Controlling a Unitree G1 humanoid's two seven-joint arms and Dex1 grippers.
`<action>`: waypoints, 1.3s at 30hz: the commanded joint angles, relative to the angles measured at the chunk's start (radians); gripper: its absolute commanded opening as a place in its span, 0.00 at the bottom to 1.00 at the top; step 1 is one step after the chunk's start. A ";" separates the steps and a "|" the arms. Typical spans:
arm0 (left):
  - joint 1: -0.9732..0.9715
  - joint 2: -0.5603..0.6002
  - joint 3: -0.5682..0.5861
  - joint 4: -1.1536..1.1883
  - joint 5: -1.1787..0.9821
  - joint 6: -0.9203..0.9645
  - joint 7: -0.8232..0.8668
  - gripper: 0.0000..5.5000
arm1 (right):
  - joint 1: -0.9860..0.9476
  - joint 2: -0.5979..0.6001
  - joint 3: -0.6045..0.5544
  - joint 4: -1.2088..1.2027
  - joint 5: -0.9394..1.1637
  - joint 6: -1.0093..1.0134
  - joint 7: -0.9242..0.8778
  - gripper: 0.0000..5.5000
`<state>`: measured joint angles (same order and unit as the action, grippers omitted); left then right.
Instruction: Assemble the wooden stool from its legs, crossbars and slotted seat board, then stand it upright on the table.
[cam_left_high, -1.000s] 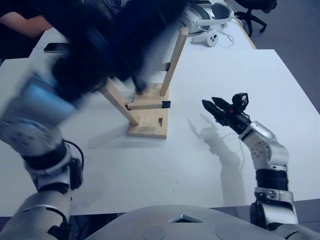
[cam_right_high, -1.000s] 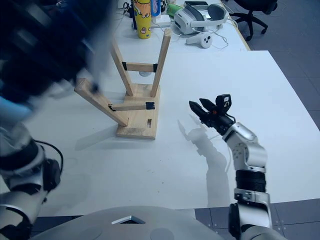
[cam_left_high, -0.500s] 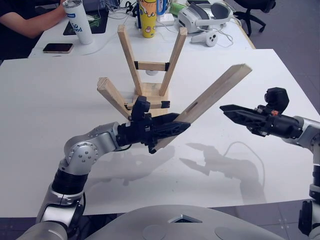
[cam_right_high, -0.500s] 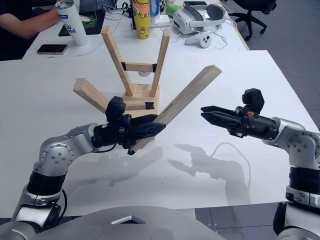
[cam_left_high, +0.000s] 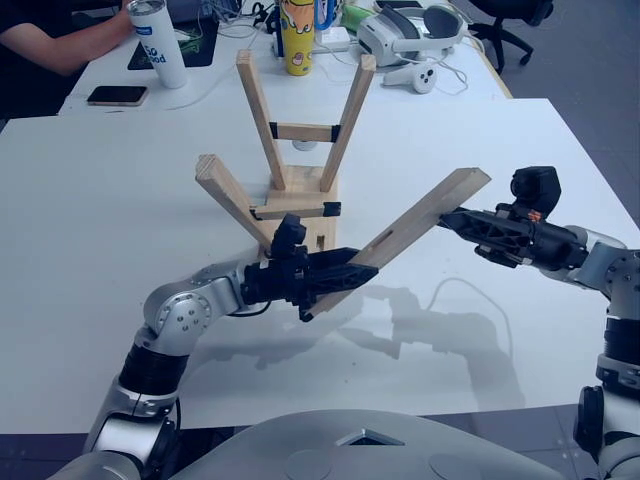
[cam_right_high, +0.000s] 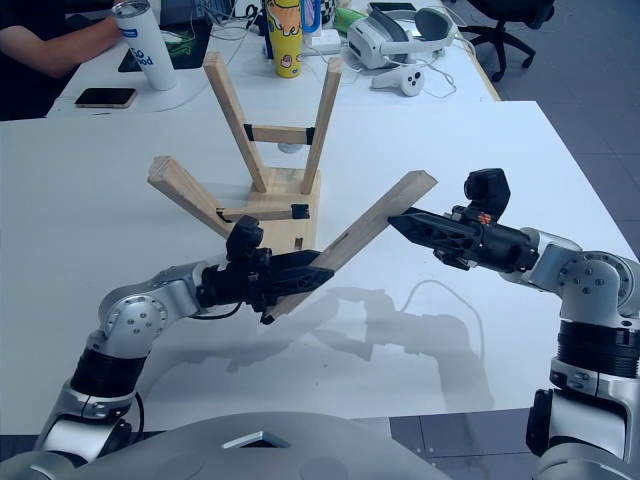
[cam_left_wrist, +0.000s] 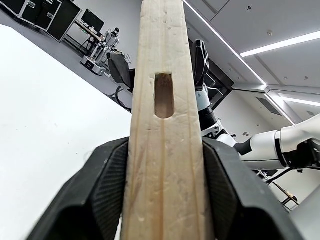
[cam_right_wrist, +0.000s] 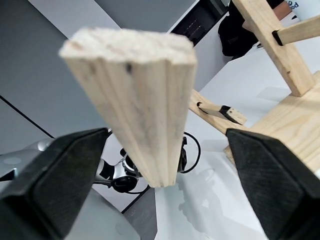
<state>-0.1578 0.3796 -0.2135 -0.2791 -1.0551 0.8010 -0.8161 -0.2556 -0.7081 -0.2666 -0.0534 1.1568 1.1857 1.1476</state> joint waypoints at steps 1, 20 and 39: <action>-0.004 0.004 0.014 0.009 0.012 0.029 -0.015 0.38 | -0.019 0.001 0.000 -0.013 0.027 0.013 0.004 0.68; -0.005 -0.010 0.061 0.015 0.075 0.034 -0.011 0.49 | -0.005 -0.023 0.019 -0.001 -0.002 -0.004 0.023 0.38; 0.079 0.066 -0.028 0.189 0.619 -0.340 0.022 0.55 | -0.215 -0.045 0.098 0.235 -0.275 -0.290 0.146 0.38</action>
<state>-0.0452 0.4486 -0.2238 -0.1342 -0.5019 0.4875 -0.8165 -0.4123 -0.7949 -0.2060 0.1604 0.9346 0.9606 1.3053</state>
